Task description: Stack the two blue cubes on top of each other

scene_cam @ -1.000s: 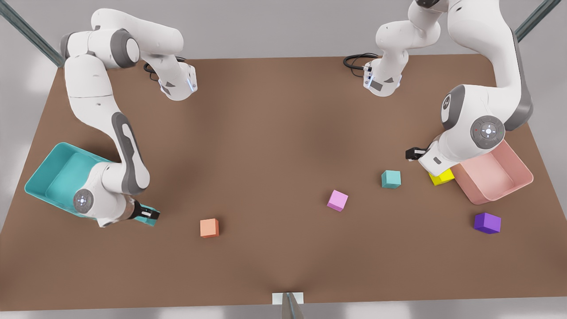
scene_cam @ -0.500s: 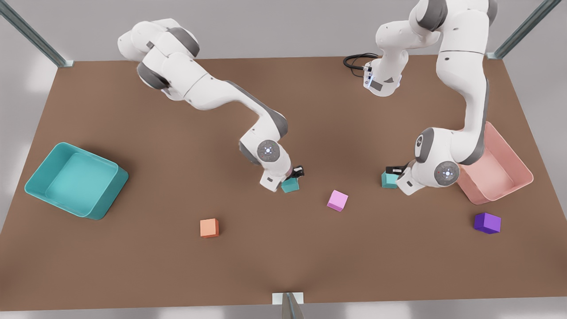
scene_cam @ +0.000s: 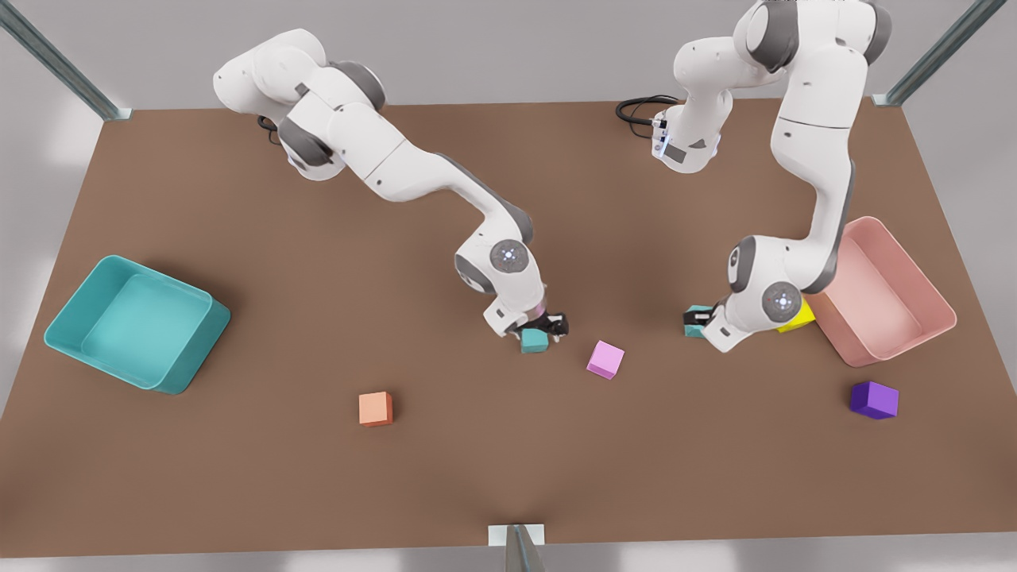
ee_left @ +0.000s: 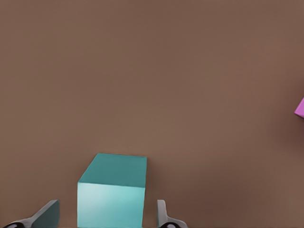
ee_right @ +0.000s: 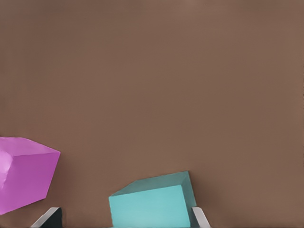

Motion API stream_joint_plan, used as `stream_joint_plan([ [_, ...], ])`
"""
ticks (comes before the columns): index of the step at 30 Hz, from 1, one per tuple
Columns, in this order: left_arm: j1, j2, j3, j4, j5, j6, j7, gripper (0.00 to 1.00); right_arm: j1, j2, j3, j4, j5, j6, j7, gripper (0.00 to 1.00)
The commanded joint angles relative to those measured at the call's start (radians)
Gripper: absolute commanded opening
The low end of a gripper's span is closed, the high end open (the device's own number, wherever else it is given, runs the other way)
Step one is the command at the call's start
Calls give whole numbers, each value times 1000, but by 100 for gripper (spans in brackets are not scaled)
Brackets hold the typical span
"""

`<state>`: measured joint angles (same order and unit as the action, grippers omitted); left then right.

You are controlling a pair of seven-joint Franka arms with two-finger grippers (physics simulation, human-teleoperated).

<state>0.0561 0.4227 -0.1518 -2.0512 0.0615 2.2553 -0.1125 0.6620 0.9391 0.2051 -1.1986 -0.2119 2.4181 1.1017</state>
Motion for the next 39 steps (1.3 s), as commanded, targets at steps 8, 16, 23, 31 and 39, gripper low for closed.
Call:
stream_joint_plan([
  [8,7,74,6,-1,1,70,-27,100,-458,-207,17,-3,101,-628,-780,100],
  [16,-2,47,6,8,-3,64,-44,48,-545,-612,-181,-76,62,-982,-1393,100],
  [23,-255,148,-126,620,-12,-557,-541,48,-524,-795,-182,-240,112,-942,-1323,100],
  [31,-456,346,-160,737,-48,-339,-882,49,-525,-796,-185,-246,117,-936,-1323,100],
  [39,-455,360,-161,703,-45,-278,-877,49,-525,-784,-185,-250,115,-936,-1323,100],
])
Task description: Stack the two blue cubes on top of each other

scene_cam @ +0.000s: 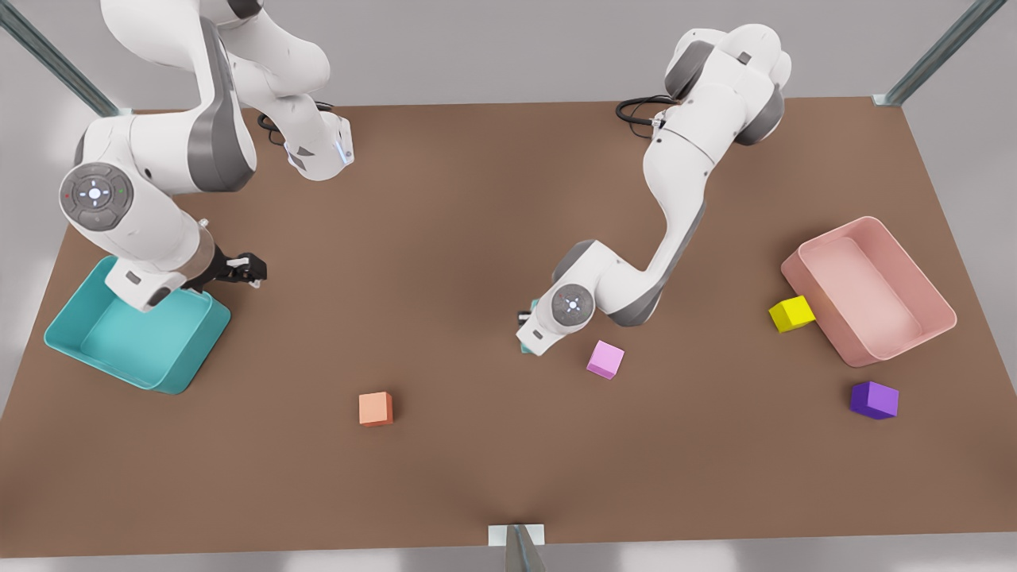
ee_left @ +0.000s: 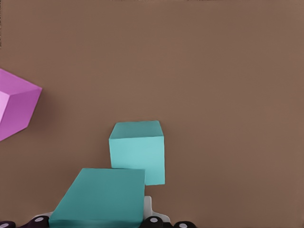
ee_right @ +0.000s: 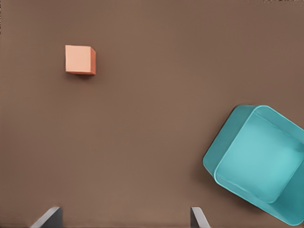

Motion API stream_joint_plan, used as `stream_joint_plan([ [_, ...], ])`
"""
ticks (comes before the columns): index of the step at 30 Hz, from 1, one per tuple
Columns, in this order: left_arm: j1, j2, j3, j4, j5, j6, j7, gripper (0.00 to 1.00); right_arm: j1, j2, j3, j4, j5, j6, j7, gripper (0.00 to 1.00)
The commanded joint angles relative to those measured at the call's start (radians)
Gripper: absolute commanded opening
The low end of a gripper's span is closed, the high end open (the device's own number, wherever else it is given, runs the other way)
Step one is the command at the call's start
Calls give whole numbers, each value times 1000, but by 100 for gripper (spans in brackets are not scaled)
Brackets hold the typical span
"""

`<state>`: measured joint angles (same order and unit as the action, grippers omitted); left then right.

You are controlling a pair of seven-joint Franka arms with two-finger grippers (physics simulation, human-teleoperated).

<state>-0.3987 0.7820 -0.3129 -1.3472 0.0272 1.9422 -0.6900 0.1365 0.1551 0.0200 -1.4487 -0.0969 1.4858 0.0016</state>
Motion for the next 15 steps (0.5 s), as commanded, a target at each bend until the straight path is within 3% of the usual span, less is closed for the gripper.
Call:
stream_joint_plan([
  [1,0,5,0,-1,-10,35,-299,49,0,3,0,2,0,-4,-222,100],
  [4,-3,19,0,0,-7,87,-301,49,-8,84,1,51,3,-9,-221,100],
  [15,1,19,1,0,31,146,-296,50,-6,113,0,74,14,-4,-238,100],
])
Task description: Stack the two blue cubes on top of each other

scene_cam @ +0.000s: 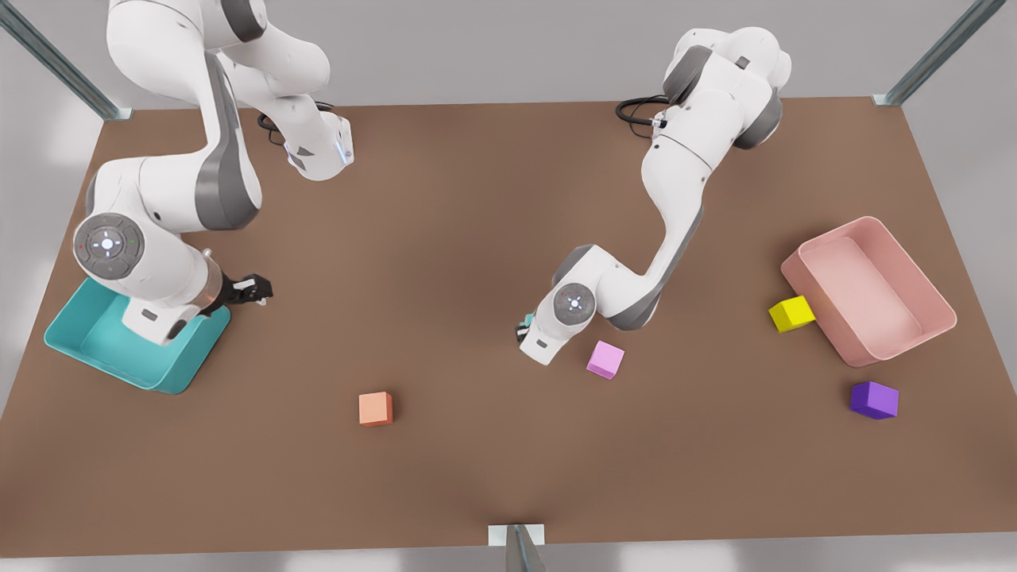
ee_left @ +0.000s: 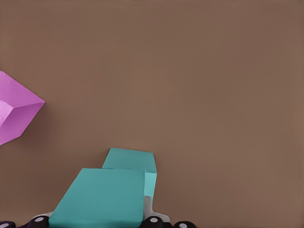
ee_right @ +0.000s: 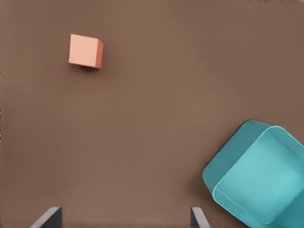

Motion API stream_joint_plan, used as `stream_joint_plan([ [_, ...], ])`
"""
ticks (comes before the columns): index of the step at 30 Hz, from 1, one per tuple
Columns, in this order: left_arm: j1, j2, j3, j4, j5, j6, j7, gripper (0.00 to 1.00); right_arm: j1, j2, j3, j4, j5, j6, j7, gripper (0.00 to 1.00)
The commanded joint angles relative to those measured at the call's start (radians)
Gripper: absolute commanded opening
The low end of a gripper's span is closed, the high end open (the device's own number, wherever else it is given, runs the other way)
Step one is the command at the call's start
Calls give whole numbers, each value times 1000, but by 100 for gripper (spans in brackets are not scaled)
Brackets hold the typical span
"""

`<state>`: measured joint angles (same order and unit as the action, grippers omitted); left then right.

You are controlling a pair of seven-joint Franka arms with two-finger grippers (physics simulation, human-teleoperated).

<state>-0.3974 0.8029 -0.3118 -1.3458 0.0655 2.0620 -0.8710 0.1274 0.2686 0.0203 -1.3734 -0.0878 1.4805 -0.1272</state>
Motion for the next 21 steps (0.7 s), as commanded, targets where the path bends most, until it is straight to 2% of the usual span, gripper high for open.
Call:
stream_joint_plan([
  [1,0,1,0,-1,-7,26,-115,50,0,4,3,17,2,1,-105,100],
  [2,0,2,0,-1,-7,26,-115,56,-11,18,15,31,5,1,-108,100],
  [3,0,2,0,0,-6,26,-115,100,-6,21,13,33,6,0,-115,100],
  [10,0,-1,-1,0,-9,20,-120,100,-8,38,12,42,-15,1,-111,100],
  [17,45,-65,-29,2,-10,-51,-120,100,-9,37,9,48,-56,0,-112,100],
  [18,54,-96,-30,11,-7,-160,-105,100,-9,37,9,48,-58,0,-112,100],
  [19,126,-146,-30,45,-7,-321,-51,100,-11,37,7,48,-58,0,-115,100],
  [21,396,-278,-40,145,-7,-611,239,100,-11,37,7,50,-58,0,-115,100],
])
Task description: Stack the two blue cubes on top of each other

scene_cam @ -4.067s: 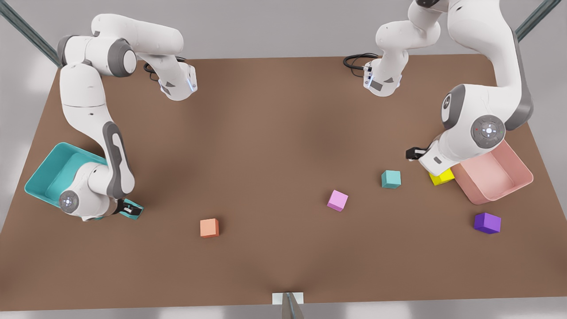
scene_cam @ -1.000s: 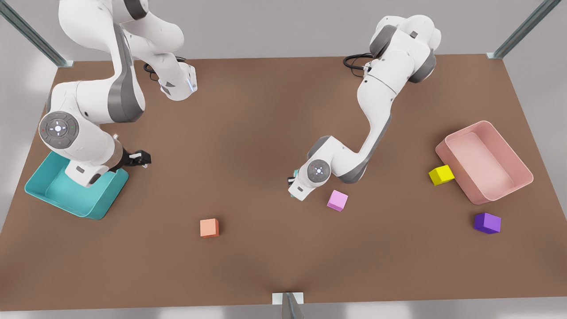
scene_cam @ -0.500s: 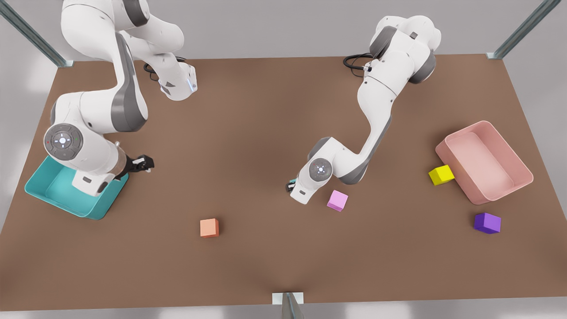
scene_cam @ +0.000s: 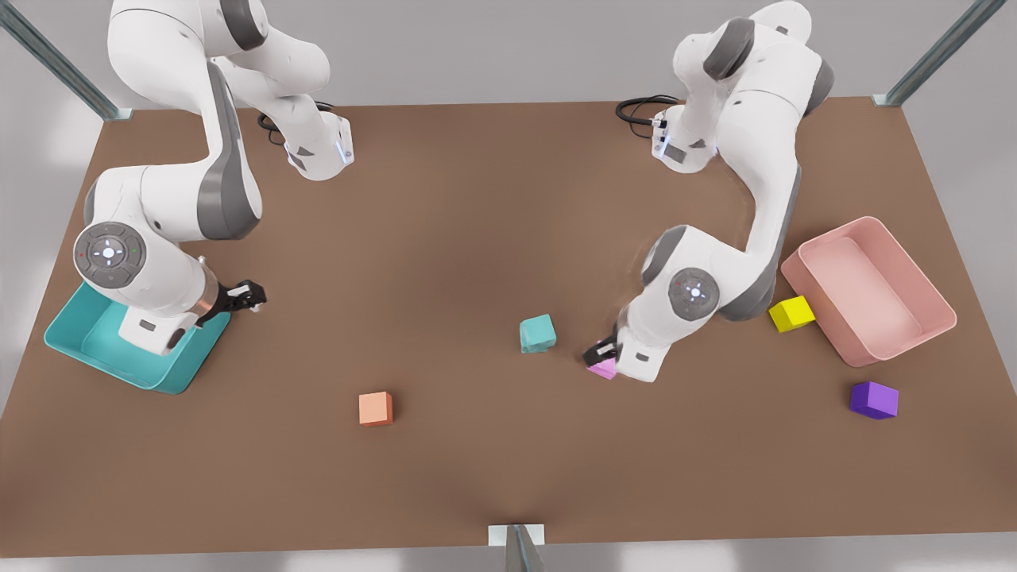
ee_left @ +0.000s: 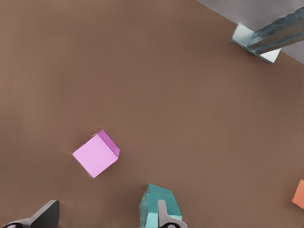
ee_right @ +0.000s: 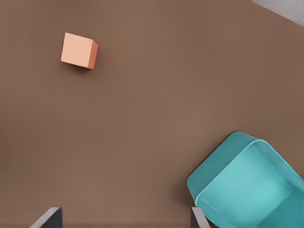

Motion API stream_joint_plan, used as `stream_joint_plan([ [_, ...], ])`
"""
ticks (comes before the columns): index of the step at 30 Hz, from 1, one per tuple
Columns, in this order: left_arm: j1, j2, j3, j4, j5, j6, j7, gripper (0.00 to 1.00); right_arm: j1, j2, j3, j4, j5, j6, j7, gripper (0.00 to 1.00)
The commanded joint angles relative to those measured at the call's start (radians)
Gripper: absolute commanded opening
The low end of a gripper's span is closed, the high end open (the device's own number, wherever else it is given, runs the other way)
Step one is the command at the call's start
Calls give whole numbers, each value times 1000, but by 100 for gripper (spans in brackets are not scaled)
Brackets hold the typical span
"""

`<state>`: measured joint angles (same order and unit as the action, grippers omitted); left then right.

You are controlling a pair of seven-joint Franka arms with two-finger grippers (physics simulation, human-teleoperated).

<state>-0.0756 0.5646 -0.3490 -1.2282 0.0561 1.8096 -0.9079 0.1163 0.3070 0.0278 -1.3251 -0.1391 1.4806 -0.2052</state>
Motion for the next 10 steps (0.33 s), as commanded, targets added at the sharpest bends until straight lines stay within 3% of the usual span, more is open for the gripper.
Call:
stream_joint_plan([
  [1,134,-52,-2,53,2,-455,400,100,0,0,0,0,-5,0,-39,100],
  [3,163,-153,28,43,4,-536,623,100,-1,1,0,9,-5,1,-40,100],
  [4,110,-295,111,-124,16,-518,823,100,-1,6,0,14,-5,1,-40,100],
  [5,43,-379,182,-142,14,-577,843,100,-1,7,0,15,-5,0,-42,100],
  [6,40,-396,182,-88,1,-656,843,100,-1,7,0,15,-5,0,-42,100],
  [10,39,-391,183,-83,-22,-647,843,100,-1,7,0,15,-5,0,-42,100],
])
